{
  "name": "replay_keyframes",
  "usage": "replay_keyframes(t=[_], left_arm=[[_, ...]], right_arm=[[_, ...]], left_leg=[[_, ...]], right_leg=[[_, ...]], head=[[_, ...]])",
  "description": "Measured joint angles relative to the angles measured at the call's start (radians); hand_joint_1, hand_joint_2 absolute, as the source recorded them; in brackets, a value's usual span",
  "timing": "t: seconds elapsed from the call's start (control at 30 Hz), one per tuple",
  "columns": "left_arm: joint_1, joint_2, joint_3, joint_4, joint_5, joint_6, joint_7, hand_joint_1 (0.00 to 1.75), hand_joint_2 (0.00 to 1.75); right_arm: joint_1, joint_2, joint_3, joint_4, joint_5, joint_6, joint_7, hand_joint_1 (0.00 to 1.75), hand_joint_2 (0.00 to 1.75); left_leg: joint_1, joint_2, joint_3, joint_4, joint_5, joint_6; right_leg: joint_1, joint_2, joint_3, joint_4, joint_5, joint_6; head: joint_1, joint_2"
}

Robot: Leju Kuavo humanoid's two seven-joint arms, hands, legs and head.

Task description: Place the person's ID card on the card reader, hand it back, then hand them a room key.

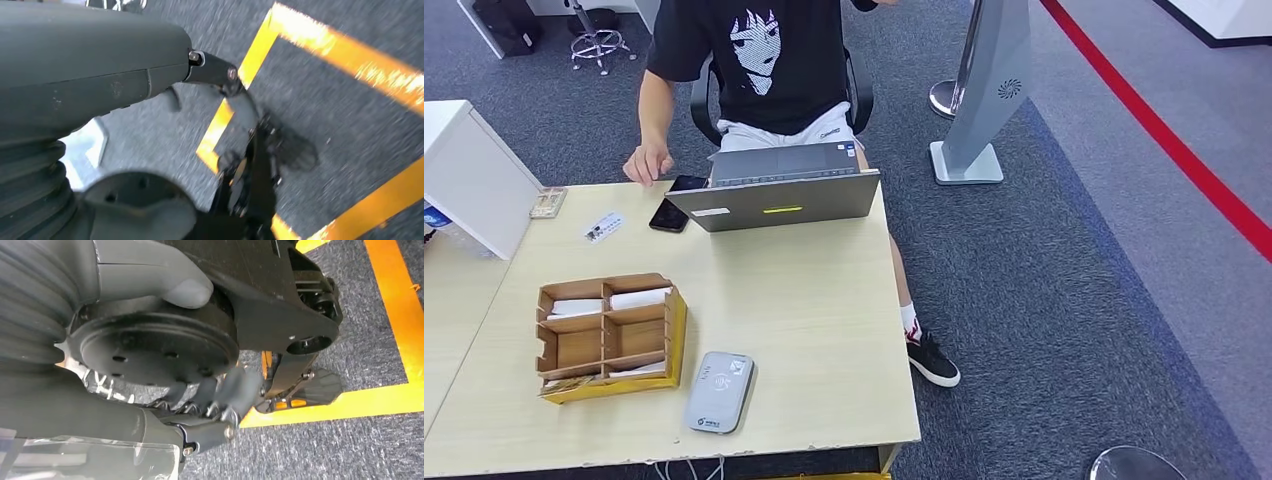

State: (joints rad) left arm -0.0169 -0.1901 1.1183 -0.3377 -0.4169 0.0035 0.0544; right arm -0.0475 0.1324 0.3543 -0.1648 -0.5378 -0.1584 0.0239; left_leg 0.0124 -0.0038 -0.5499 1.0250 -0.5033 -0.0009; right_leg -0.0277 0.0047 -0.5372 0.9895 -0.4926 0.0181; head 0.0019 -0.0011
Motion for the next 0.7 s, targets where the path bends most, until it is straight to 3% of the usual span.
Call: replay_keyframes(t=[0.3, 0.33, 0.37, 0.43, 0.47, 0.5, 0.7], left_arm=[[-0.010, -0.018, -0.048, 0.084, -0.049, -0.030, -0.045, 1.75, 1.75], [-0.010, -0.017, -0.054, 0.086, -0.057, -0.031, -0.057, 1.60, 1.75], [-0.009, -0.015, -0.060, 0.087, -0.068, -0.031, -0.069, 1.17, 1.75], [-0.009, -0.007, -0.074, 0.088, -0.094, -0.023, -0.090, 0.29, 1.75], [-0.009, -0.001, -0.082, 0.089, -0.106, -0.019, -0.096, 0.00, 1.75], [-0.008, 0.004, -0.090, 0.089, -0.117, -0.018, -0.101, 0.00, 1.75], [0.013, 0.050, -0.219, 0.090, -0.081, -0.041, -0.115, 0.00, 1.75]], right_arm=[[-0.006, -0.018, 0.007, 0.000, 0.013, 0.009, 0.025, 1.75, 1.75], [-0.007, -0.020, 0.009, 0.000, 0.019, 0.012, 0.021, 1.75, 1.75], [-0.007, -0.021, 0.014, 0.000, 0.026, 0.016, 0.015, 1.75, 1.75], [-0.006, -0.022, 0.027, 0.000, 0.041, 0.027, -0.005, 0.88, 1.75], [-0.006, -0.022, 0.034, 0.000, 0.046, 0.033, -0.015, 0.45, 1.75], [-0.005, -0.023, 0.039, 0.000, 0.050, 0.040, -0.023, 0.01, 1.75], [0.009, -0.036, 0.033, -0.011, 0.098, 0.074, -0.034, 0.00, 1.75]], left_leg=[[0.003, 0.000, 0.000, 0.000, 0.000, 0.000], [0.003, 0.000, 0.000, 0.000, 0.000, 0.000], [0.004, 0.000, 0.000, 0.000, 0.000, 0.000], [0.004, 0.000, 0.000, 0.000, 0.000, -0.001], [0.005, 0.000, 0.000, 0.000, 0.000, -0.001], [0.005, 0.000, 0.000, 0.000, 0.000, -0.001], [0.005, 0.000, 0.000, 0.000, 0.000, -0.001]], right_leg=[[0.003, 0.001, 0.000, 0.000, 0.000, 0.000], [0.003, 0.001, 0.000, 0.000, 0.000, -0.001], [0.004, 0.001, 0.000, 0.000, 0.000, -0.001], [0.004, 0.001, 0.000, 0.000, 0.000, -0.001], [0.004, 0.001, 0.000, 0.001, 0.000, -0.001], [0.005, 0.001, 0.000, 0.001, 0.000, -0.001], [0.005, 0.001, 0.000, 0.001, 0.000, -0.001]], head=[[-0.002, 0.000], [-0.002, 0.000], [-0.002, 0.000], [-0.003, 0.000], [-0.003, 0.000], [-0.003, 0.000], [-0.003, 0.000]])
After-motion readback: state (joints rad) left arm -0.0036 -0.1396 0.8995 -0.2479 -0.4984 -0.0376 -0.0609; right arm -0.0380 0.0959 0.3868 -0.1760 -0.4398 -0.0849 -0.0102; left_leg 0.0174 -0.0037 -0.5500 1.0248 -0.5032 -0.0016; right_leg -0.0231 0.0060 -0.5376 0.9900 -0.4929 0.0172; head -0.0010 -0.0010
